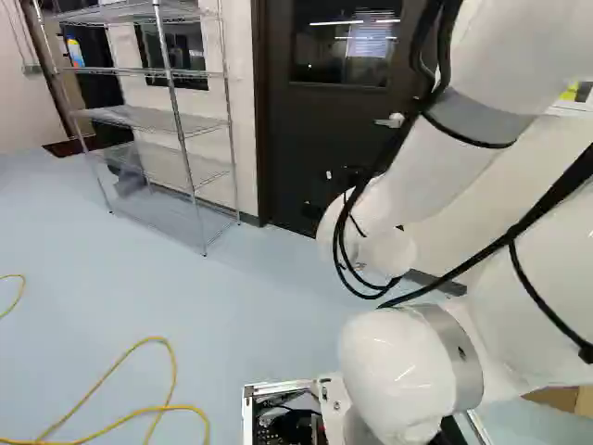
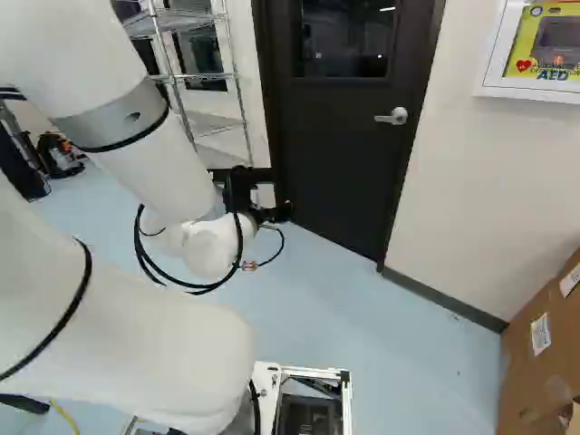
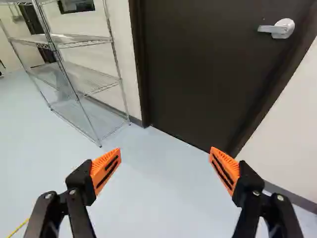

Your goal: Open the door and move inside

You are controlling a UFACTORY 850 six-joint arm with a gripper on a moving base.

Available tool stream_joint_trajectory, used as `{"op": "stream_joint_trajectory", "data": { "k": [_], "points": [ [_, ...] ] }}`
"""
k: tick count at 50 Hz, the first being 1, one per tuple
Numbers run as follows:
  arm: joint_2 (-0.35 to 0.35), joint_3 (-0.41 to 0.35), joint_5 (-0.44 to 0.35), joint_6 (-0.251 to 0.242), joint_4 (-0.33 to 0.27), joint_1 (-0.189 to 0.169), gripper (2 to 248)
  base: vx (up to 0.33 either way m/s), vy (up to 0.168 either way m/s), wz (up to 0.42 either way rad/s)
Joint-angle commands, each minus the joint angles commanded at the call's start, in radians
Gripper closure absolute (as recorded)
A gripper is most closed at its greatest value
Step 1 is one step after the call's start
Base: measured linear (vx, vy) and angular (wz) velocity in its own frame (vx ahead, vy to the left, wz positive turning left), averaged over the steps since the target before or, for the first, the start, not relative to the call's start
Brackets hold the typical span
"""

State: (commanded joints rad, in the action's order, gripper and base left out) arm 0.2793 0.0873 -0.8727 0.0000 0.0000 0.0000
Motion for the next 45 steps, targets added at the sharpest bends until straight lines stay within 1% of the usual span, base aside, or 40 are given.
{"op": "stream_joint_trajectory", "data": {
  "k": [45],
  "points": [
    [0.000,0.000,0.000,0.000,0.000,0.000,3,0.000,-0.001,-0.008]
  ]
}}
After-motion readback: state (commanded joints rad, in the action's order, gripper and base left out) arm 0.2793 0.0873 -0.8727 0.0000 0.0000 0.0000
